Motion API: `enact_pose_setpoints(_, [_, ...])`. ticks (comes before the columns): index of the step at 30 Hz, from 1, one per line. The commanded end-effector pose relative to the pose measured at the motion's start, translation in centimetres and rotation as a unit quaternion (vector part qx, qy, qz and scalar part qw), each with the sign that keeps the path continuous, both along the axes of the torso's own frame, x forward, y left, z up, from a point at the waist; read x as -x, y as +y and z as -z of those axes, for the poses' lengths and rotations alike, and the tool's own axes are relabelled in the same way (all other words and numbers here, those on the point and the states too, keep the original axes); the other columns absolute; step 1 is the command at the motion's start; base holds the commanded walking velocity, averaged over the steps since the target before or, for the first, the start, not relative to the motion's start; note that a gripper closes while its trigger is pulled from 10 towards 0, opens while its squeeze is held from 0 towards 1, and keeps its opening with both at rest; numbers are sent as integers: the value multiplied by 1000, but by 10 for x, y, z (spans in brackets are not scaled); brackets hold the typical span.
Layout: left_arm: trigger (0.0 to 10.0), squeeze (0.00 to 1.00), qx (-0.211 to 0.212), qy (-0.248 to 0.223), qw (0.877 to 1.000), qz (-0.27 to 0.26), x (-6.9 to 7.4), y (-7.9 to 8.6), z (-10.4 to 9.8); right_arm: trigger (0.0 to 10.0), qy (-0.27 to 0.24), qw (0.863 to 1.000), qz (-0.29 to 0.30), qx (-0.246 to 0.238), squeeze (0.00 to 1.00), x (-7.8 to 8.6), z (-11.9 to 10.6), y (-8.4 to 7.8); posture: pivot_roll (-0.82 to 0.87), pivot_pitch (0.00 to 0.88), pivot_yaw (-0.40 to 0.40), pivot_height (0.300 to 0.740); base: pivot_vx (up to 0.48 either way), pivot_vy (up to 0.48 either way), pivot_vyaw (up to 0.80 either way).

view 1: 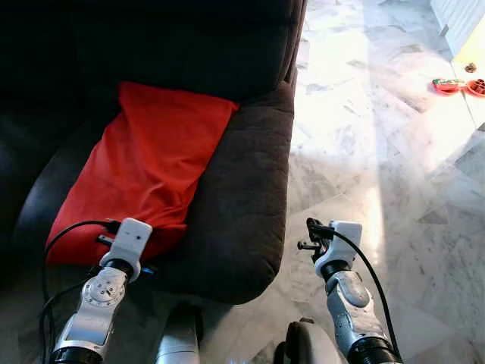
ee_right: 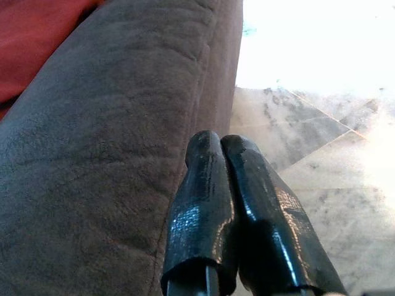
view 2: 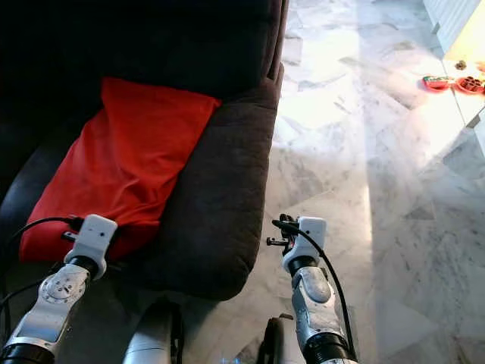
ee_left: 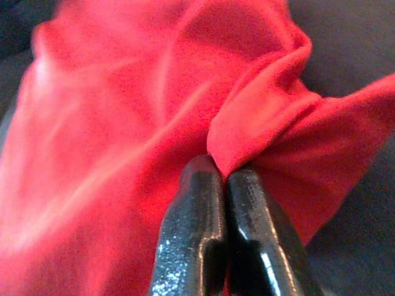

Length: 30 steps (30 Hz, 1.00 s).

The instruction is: Move the pillow to the sofa from floor

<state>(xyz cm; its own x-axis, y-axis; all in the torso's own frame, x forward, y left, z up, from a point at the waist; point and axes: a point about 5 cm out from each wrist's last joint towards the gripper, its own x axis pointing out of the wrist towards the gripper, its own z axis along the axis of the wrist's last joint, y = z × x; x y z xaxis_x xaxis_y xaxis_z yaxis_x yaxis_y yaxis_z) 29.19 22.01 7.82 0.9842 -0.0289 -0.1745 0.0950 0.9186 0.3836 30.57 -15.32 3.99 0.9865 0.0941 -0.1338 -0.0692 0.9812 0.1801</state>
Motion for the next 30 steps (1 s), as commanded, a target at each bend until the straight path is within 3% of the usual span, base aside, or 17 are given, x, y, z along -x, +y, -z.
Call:
enact_pose_setpoints(1, [10000,1000,19,-9,1000,-20,-1,5,-3,10000,3,1000,5,-1,0,2,3,-1,144,175,9,654,0,0,0])
enact_pose_setpoints(7, [10000,1000,22,-7,1000,11,1,-3,-5,10000,2,1000,6,-1,0,1,3,-1,151,179,11,654,0,0,0])
enact_pose_setpoints(13, [10000,1000,5,2,999,32,6,1,-5,10000,3,1000,6,-4,0,2,4,0,157,184,14,654,0,0,0])
enact_pose_setpoints(20, [10000,1000,53,-72,996,12,1,5,-33,10000,4,1000,4,-4,0,2,4,2,161,185,11,654,0,0,0])
enact_pose_setpoints(24, [10000,1000,100,-151,983,-3,-3,-1,-57,10000,-6,1000,5,-3,0,-2,-2,1,156,182,8,654,0,0,0])
enact_pose_setpoints(30, [10000,1000,120,-207,971,-19,-6,-11,-73,10000,-48,999,9,-3,0,-14,-22,-1,144,176,4,654,0,0,0])
